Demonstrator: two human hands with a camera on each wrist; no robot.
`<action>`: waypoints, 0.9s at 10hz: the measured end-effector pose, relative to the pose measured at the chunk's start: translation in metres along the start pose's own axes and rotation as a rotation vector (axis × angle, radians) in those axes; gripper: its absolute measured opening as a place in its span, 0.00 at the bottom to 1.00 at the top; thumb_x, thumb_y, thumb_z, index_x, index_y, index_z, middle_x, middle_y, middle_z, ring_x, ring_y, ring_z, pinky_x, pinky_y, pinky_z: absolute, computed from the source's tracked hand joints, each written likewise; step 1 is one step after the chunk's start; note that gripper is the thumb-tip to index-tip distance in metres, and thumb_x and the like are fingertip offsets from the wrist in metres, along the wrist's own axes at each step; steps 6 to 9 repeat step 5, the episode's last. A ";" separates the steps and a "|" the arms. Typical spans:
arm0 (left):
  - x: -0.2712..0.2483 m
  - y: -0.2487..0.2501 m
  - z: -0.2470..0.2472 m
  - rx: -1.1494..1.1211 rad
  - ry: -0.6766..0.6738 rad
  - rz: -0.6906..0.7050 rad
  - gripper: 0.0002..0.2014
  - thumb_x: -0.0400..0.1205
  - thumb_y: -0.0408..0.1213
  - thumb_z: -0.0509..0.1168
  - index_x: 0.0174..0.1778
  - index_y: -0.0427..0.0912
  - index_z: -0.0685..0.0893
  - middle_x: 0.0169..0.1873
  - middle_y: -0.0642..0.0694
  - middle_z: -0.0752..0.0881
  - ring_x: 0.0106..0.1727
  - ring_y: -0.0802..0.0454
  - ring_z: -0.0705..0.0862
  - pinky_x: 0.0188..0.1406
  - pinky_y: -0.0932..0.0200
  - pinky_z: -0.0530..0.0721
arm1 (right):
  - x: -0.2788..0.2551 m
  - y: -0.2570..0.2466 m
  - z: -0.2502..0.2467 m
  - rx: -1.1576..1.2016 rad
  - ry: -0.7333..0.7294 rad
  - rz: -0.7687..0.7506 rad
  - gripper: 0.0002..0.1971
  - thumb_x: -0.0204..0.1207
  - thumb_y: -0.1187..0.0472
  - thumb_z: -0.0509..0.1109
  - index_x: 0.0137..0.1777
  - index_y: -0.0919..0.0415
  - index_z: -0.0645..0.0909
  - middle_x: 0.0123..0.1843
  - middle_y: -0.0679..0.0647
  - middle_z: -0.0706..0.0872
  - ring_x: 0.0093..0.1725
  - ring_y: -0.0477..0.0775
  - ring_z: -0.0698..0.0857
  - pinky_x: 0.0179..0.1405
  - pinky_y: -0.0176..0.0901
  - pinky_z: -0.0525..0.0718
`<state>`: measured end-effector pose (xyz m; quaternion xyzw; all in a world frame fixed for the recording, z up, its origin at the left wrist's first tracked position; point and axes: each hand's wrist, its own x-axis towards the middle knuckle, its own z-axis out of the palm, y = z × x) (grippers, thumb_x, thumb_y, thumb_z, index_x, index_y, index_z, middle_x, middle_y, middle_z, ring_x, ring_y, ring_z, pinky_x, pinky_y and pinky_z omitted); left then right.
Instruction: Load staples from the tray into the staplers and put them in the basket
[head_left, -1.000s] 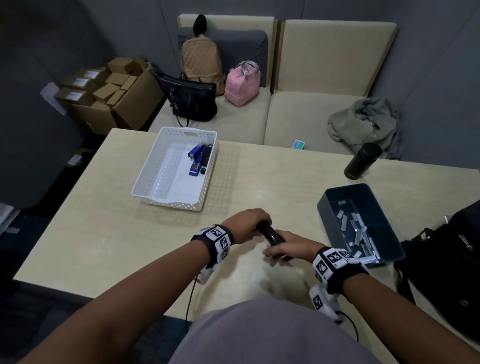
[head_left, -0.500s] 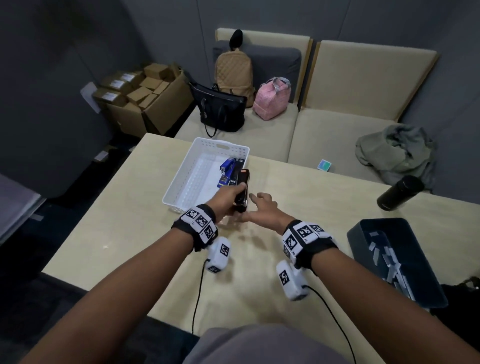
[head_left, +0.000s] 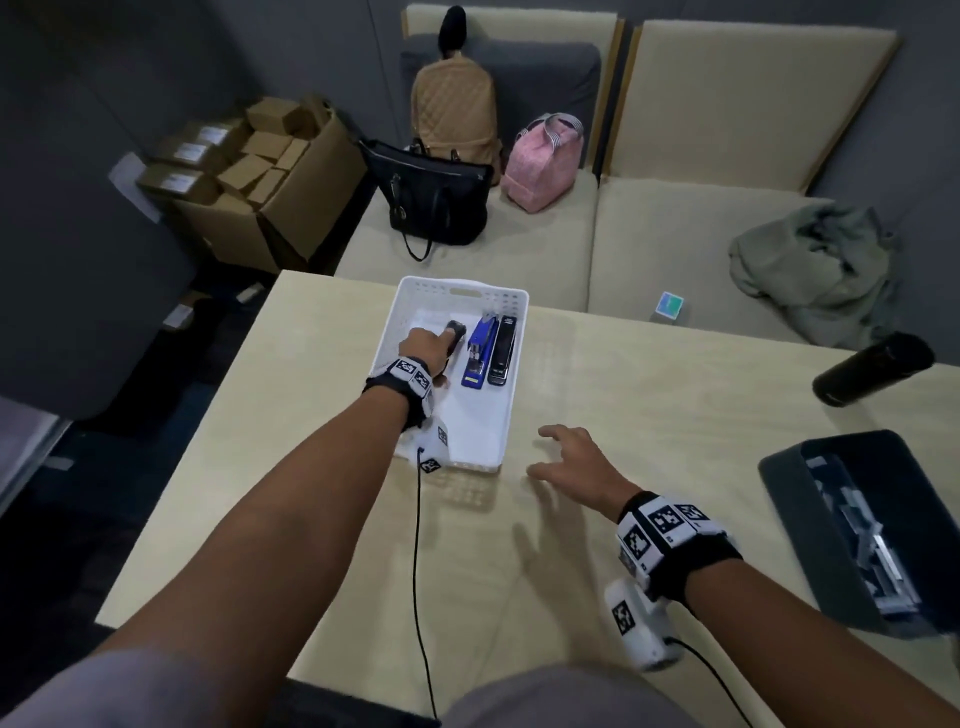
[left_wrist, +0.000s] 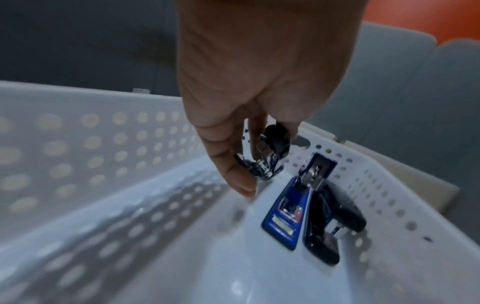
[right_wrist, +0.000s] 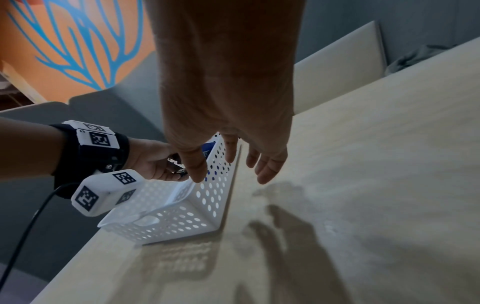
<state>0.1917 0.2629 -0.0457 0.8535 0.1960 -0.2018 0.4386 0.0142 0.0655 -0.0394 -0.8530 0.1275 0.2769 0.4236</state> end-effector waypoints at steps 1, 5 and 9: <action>0.019 -0.004 0.013 0.131 0.036 0.064 0.22 0.83 0.51 0.62 0.42 0.32 0.85 0.47 0.31 0.90 0.44 0.33 0.90 0.48 0.44 0.90 | 0.000 0.011 0.000 0.059 0.007 0.044 0.30 0.72 0.58 0.75 0.74 0.55 0.71 0.72 0.60 0.70 0.71 0.61 0.74 0.69 0.53 0.77; -0.005 0.009 0.010 0.202 0.115 0.216 0.22 0.87 0.44 0.57 0.74 0.34 0.74 0.69 0.31 0.80 0.70 0.34 0.79 0.67 0.50 0.75 | 0.003 0.007 -0.024 0.101 0.091 -0.008 0.28 0.74 0.60 0.73 0.74 0.57 0.72 0.69 0.58 0.76 0.61 0.54 0.77 0.56 0.41 0.73; -0.005 0.009 0.010 0.202 0.115 0.216 0.22 0.87 0.44 0.57 0.74 0.34 0.74 0.69 0.31 0.80 0.70 0.34 0.79 0.67 0.50 0.75 | 0.003 0.007 -0.024 0.101 0.091 -0.008 0.28 0.74 0.60 0.73 0.74 0.57 0.72 0.69 0.58 0.76 0.61 0.54 0.77 0.56 0.41 0.73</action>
